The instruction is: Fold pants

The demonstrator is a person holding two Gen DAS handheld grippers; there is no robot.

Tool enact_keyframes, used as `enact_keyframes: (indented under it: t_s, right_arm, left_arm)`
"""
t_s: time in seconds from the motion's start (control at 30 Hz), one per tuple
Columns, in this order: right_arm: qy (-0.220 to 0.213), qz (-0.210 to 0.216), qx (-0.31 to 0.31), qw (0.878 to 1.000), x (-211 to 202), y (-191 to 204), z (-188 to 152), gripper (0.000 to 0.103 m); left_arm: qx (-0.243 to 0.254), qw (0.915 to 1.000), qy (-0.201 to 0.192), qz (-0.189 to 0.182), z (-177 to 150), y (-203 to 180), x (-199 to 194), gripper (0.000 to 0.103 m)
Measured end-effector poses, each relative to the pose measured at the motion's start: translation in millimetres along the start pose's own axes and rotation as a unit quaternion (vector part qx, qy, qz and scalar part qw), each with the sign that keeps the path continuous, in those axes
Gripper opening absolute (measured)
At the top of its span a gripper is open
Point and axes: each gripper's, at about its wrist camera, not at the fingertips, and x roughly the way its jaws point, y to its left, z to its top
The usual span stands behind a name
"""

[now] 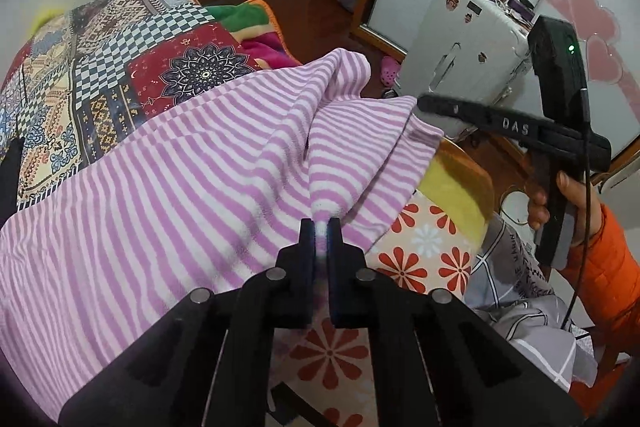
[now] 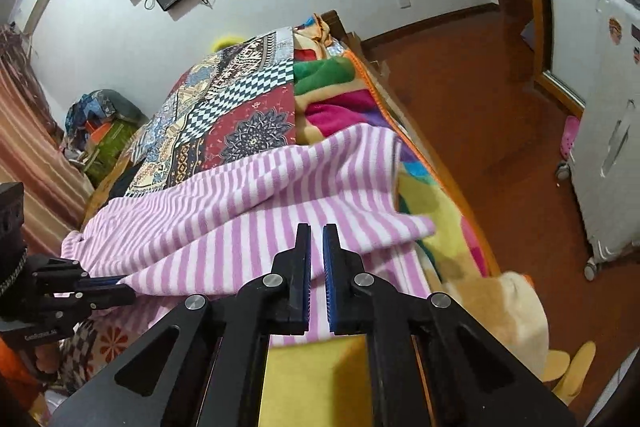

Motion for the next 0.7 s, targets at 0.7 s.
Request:
enact_keyframes:
  t_s: [0.7]
  right_arm:
    - [0.043, 0.001, 0.081, 0.996, 53, -26, 5, 0.035]
  left_arm:
    - [-0.005, 0.9999, 0.010, -0.010, -9, 6, 6, 0.005]
